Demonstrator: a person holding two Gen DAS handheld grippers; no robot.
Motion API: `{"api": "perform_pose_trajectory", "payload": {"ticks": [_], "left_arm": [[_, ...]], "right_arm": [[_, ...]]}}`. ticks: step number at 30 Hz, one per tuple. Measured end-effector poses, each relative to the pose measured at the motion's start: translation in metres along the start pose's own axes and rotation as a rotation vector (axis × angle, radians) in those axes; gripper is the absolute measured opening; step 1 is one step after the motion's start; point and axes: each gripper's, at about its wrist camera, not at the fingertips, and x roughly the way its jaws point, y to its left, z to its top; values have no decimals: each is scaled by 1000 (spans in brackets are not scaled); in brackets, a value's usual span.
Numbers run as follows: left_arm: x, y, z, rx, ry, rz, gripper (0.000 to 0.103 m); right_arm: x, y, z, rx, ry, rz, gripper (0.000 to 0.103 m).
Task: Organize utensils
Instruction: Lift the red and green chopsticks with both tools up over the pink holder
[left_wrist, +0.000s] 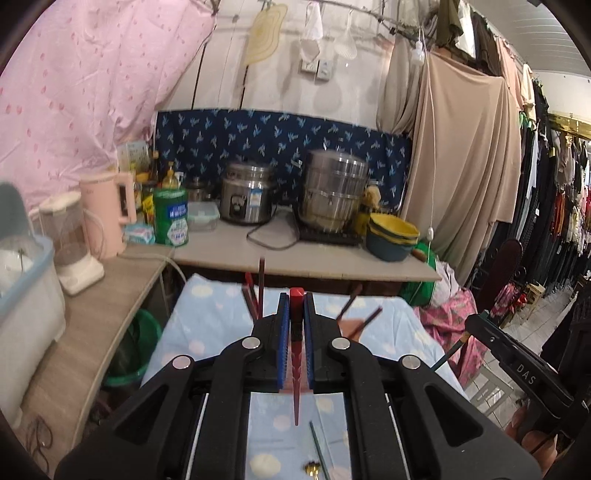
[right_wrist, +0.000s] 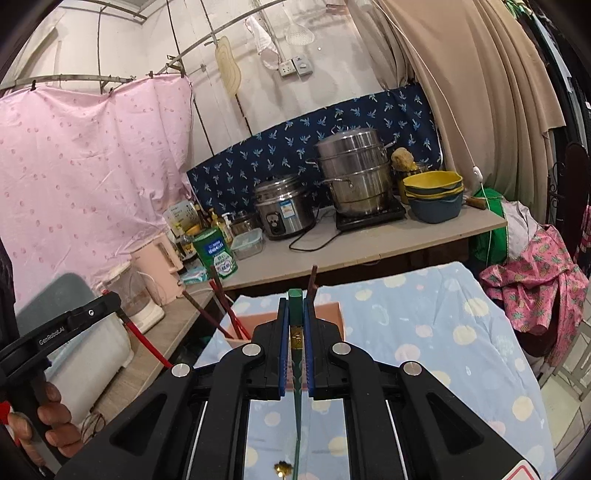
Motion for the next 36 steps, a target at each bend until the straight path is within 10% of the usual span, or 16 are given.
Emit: {"api": "perform_pose_trajectory", "payload": {"ticks": [14,36], "left_arm": [[44,-1,68,36,-140,31,7],[114,15,29,3,31,47,8]], "right_arm": [[66,10,86,77,-130,58,7],[144,-8,41,71,53,-18,7]]}}
